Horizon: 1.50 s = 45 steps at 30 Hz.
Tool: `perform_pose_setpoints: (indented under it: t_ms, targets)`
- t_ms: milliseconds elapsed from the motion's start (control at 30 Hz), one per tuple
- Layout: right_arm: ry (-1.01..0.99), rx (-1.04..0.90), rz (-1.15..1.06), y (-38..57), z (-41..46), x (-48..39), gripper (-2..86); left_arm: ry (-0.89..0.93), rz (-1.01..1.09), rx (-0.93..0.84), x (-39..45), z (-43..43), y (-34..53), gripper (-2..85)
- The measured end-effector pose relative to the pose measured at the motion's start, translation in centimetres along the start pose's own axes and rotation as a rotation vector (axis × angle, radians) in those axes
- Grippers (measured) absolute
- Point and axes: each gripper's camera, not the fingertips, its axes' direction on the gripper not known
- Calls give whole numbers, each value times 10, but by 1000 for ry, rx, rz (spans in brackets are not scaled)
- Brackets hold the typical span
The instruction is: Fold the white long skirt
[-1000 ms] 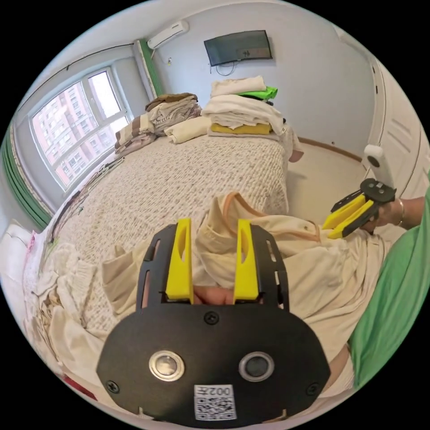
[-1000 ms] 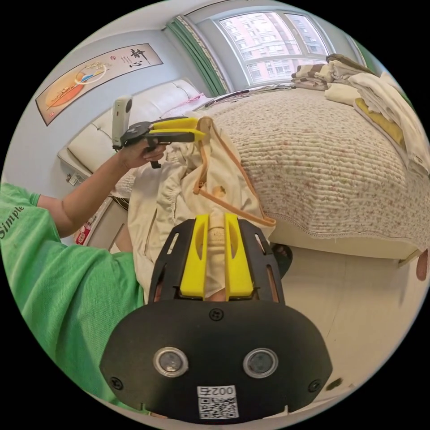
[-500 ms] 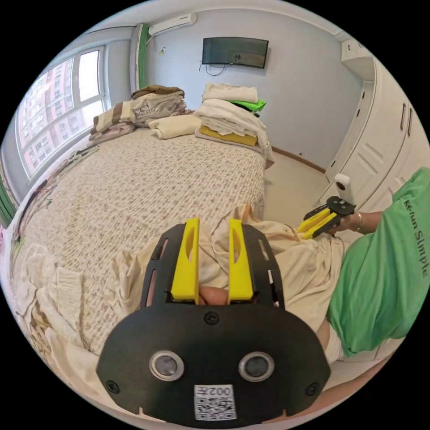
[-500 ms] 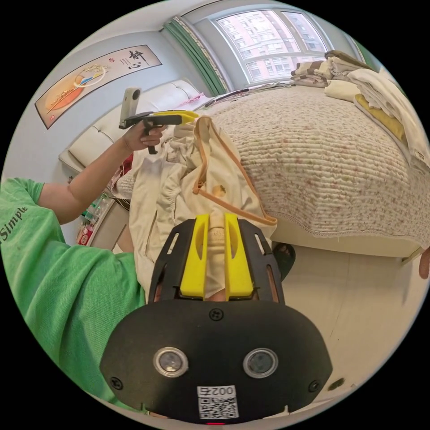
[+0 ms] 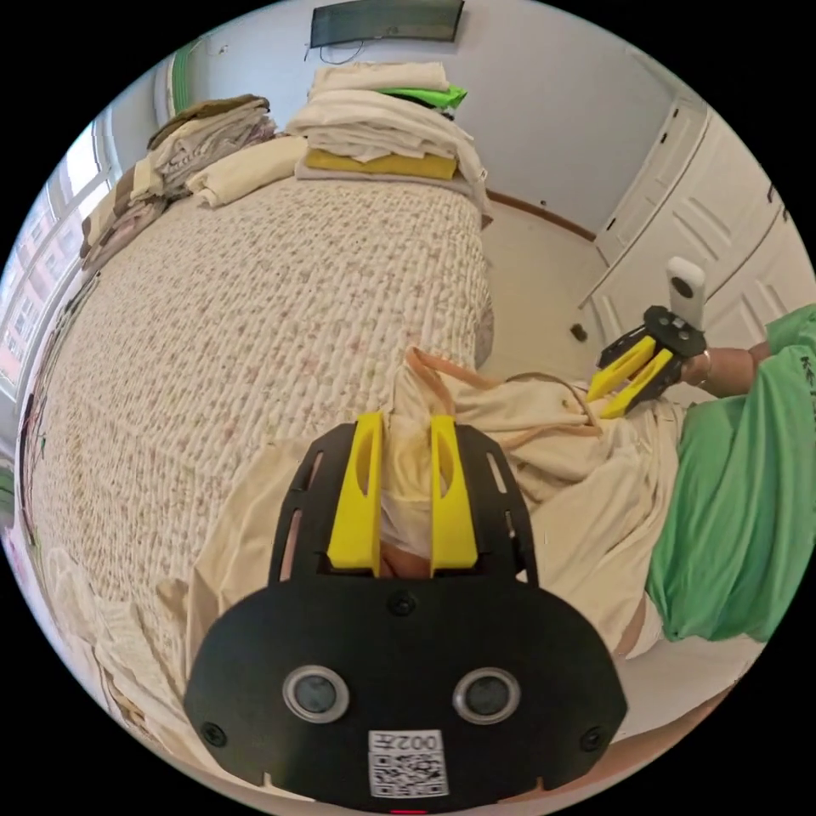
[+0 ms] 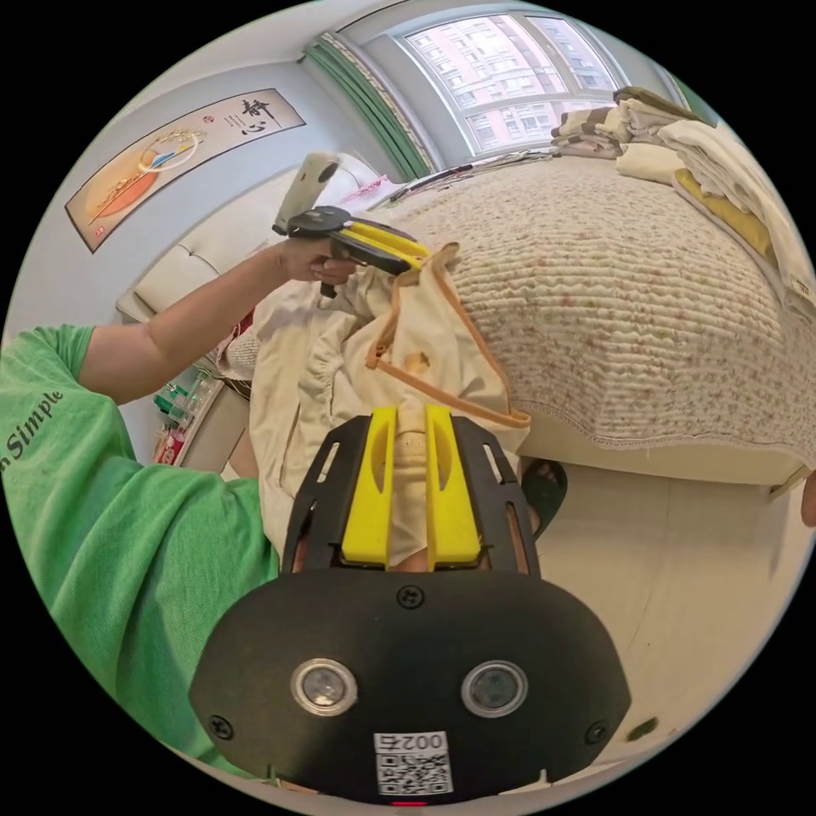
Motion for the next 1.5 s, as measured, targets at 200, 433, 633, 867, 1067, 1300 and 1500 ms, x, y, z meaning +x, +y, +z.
perform_pose_setpoints:
  t_ms: [200,433,633,867,1067,1300,1500]
  targets:
    - [30,19,-20,-4,-26,29,75,-46,-104,87,15,-26,28,11]
    - [-3,88,111,-8,-50,84,73,-68,-220,374,79,-93,117,-1]
    - [-167,68,170,-31,-38,131,82,-63,-254,512,142,-130,173,-3]
    - [-315,-23,180,-63,-12,169,127,-157,-306,431,202,-129,201,-3]
    - [-361,-46,230,-68,-14,176,151,-180,-361,455,237,-122,214,-2]
    - [-480,62,185,-67,-60,152,17,-234,-375,486,271,-120,203,-2]
    - [-223,295,-24,-129,-195,77,-4,-481,-362,484,295,-161,157,-3]
